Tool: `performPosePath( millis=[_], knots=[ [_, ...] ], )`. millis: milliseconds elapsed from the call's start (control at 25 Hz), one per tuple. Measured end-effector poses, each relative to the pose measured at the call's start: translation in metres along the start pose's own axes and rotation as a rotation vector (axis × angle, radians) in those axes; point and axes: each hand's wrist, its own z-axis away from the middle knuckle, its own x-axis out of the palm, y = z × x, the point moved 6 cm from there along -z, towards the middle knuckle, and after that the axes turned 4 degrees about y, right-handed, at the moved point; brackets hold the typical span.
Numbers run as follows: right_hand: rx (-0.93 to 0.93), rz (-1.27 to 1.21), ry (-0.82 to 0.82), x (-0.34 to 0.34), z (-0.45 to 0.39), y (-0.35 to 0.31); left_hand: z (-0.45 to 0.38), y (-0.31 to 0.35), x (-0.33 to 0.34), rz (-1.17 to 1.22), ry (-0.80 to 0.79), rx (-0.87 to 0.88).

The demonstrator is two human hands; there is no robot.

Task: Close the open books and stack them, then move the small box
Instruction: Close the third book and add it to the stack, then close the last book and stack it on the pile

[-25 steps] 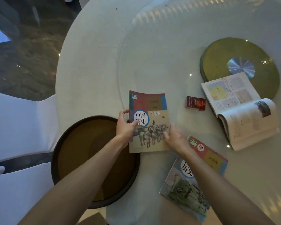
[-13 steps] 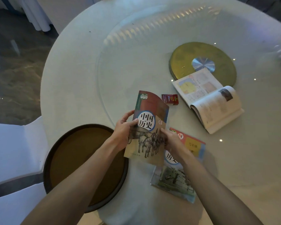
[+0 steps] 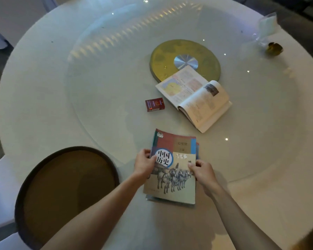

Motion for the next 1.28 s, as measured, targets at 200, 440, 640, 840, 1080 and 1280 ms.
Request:
performPosePath(
  millis=[200, 440, 640, 840, 1080, 1280],
  knots=[
    [-0.043, 0.223, 0.097, -0.005, -0.005, 0.023, 0.003, -0.011, 0.008, -0.359, 0.067, 0.163],
    [-0.092, 0.525, 0.229, -0.004, -0.013, 0.028, 0.007, -0.025, 0.011, -0.504, 0.042, 0.177],
    [-0.076, 0.453, 0.171, -0.004, -0.022, 0.032, 0.012, -0.029, 0.014, -0.39, 0.039, 0.089],
    [-0.153, 0.504, 0.146, -0.001, -0.024, 0.021, 0.021, -0.04, 0.016, -0.336, 0.014, 0.078],
    [-0.214, 0.53, 0.097, 0.0, -0.025, 0.018, 0.016, -0.032, 0.013, -0.431, 0.043, 0.039],
    [-0.088, 0.338, 0.117, -0.029, -0.061, -0.003, -0.009, 0.042, 0.032, -0.413, 0.083, 0.203]
  ],
)
